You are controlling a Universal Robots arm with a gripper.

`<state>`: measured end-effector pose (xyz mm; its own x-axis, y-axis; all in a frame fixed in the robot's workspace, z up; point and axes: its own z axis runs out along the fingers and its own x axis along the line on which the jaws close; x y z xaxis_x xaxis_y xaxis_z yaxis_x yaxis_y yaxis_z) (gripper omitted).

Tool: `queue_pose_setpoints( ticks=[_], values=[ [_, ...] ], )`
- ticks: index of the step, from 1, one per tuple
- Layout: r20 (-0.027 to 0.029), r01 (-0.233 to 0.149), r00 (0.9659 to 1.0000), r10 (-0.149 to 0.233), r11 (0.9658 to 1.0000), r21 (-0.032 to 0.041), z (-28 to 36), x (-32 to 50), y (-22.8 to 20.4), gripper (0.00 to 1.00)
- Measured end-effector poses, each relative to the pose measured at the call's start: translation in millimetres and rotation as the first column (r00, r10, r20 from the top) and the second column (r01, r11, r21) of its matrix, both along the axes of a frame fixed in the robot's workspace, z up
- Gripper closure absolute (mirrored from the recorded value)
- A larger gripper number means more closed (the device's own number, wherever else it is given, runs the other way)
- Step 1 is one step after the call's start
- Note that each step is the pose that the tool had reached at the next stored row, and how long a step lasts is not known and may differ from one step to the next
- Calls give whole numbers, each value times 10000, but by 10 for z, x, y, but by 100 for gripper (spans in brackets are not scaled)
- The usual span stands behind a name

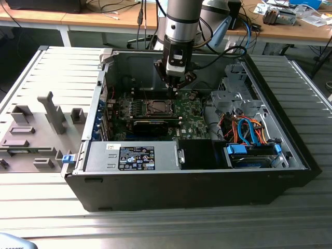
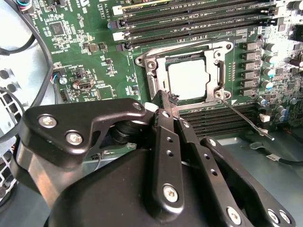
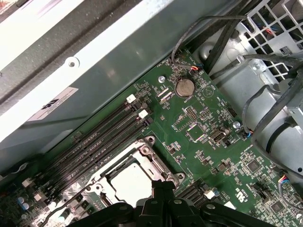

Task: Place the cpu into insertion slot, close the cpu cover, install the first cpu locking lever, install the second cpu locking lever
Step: 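Install the first cpu locking lever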

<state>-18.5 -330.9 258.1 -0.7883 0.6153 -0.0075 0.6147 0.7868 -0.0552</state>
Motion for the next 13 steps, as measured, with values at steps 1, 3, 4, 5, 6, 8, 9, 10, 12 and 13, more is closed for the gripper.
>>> queue_pose_setpoints(
  ticks=[1,3,4,5,6,8,9,10,12,13],
  values=[
    [0,-5,10000,5,10000,0,0,0,0,89],
    [0,-14,10000,14,10000,0,0,0,0,89],
    [1,-20,10000,20,10000,0,0,0,0,89],
    [0,-24,10000,24,10000,0,0,0,0,89],
    [0,-35,10000,35,10000,0,0,0,0,89],
    [0,-47,10000,47,10000,0,0,0,0,89],
    [1,-52,10000,52,10000,0,0,0,0,89],
    [1,-57,10000,57,10000,0,0,0,0,89],
    [0,-71,10000,71,10000,0,0,0,0,89],
    [1,-76,10000,76,10000,0,0,0,0,89]
  ],
)
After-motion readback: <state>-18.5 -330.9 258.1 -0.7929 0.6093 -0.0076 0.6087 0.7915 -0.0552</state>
